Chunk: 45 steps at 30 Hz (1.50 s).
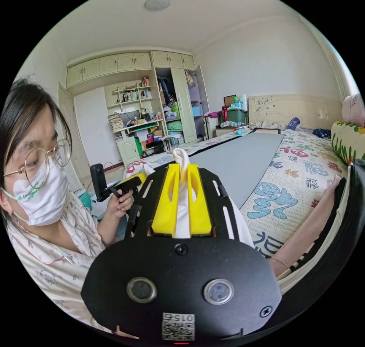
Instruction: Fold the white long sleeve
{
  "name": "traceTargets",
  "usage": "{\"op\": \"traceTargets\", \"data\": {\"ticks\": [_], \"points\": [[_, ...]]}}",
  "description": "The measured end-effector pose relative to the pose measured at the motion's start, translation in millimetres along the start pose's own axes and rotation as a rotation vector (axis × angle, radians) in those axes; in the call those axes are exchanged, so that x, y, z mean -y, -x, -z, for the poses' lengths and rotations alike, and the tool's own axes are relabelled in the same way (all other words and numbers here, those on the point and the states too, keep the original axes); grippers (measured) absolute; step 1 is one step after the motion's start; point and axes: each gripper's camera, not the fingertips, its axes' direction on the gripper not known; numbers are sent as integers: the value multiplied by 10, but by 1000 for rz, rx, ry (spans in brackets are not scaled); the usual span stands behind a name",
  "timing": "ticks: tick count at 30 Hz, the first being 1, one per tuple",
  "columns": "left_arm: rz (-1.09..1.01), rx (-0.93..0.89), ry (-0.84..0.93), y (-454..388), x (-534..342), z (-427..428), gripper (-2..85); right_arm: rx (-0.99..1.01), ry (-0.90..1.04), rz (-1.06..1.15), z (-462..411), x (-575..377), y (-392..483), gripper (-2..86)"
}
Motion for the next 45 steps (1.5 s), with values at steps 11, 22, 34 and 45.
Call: {"op": "traceTargets", "data": {"ticks": [11, 22, 34, 45], "points": [[-198, 18, 124, -368, 809, -45, 11, -97, -13, 67, -333, -328, 207, 44], [-71, -31, -66, 420, 1448, 1317, 0, -177, -329, -85, 635, -694, 47, 42], [-75, 111, -301, 782, 2153, 3388, -1, -288, -575, -4, 1293, -1119, 806, 38], [-177, 138, -591, 399, 1830, 5688, -1, -303, -722, 318, 1490, -1265, 2149, 39]]}}
